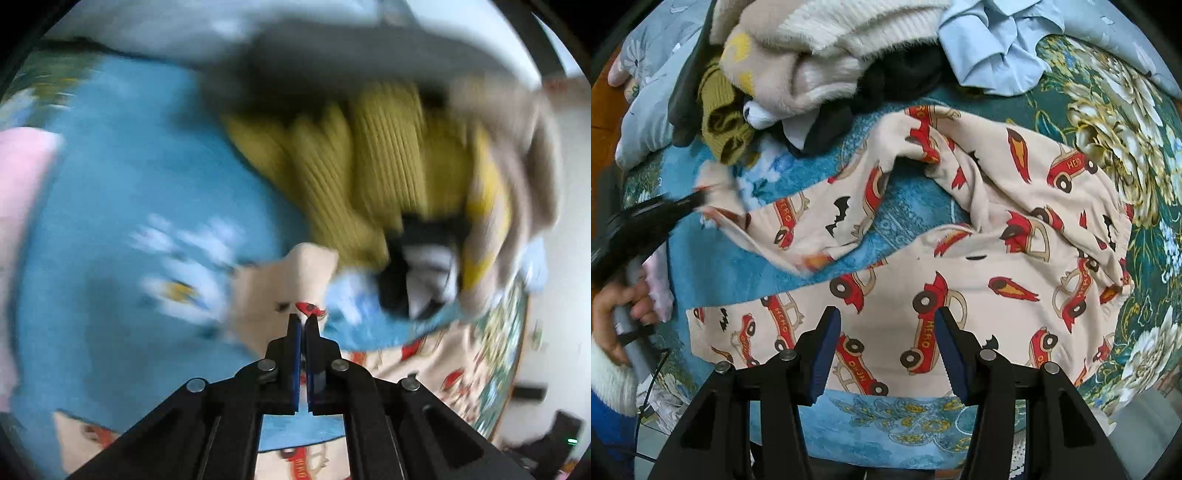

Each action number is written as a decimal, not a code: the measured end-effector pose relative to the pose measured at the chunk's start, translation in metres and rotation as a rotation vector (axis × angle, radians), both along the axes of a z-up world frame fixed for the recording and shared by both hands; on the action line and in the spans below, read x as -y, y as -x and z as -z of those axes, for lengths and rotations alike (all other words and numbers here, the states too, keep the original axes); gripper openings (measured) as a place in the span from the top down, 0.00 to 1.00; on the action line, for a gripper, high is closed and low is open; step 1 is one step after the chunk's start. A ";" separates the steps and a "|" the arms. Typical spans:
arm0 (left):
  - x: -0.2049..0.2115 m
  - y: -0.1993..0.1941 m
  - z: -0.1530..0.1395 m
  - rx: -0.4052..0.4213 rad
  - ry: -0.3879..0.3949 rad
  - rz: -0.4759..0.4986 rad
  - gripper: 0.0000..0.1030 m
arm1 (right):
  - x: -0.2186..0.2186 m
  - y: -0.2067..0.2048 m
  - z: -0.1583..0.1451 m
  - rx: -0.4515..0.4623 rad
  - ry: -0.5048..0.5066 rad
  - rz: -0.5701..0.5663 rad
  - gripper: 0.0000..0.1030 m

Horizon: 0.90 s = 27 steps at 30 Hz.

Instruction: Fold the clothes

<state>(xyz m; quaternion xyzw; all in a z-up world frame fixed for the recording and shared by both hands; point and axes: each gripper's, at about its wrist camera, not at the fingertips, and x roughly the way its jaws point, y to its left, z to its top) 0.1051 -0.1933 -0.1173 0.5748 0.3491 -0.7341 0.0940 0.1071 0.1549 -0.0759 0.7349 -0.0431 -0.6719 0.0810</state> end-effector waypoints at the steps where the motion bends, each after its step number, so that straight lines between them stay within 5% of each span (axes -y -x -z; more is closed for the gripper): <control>1: 0.017 -0.011 -0.010 -0.037 0.009 -0.043 0.98 | -0.003 0.000 0.002 0.004 0.001 0.013 0.48; 3: 0.049 -0.032 -0.021 -0.071 0.047 -0.120 0.98 | -0.009 -0.001 0.005 0.012 0.004 0.040 0.48; 6: 0.078 -0.060 -0.001 -0.016 0.046 -0.214 0.98 | -0.020 -0.003 0.011 0.033 0.013 0.094 0.48; 12: 0.080 -0.091 0.039 0.095 -0.013 -0.316 0.98 | -0.053 0.012 0.019 0.040 0.029 0.227 0.48; 19: 0.087 -0.077 0.033 0.034 -0.054 -0.357 0.98 | -0.098 0.051 0.024 0.009 0.063 0.397 0.48; 24: 0.088 -0.078 0.038 0.055 -0.071 -0.379 0.94 | -0.114 0.084 0.039 0.023 0.126 0.552 0.48; 27: 0.090 -0.100 0.049 0.114 -0.117 -0.446 0.94 | -0.108 0.091 0.044 0.024 0.146 0.546 0.48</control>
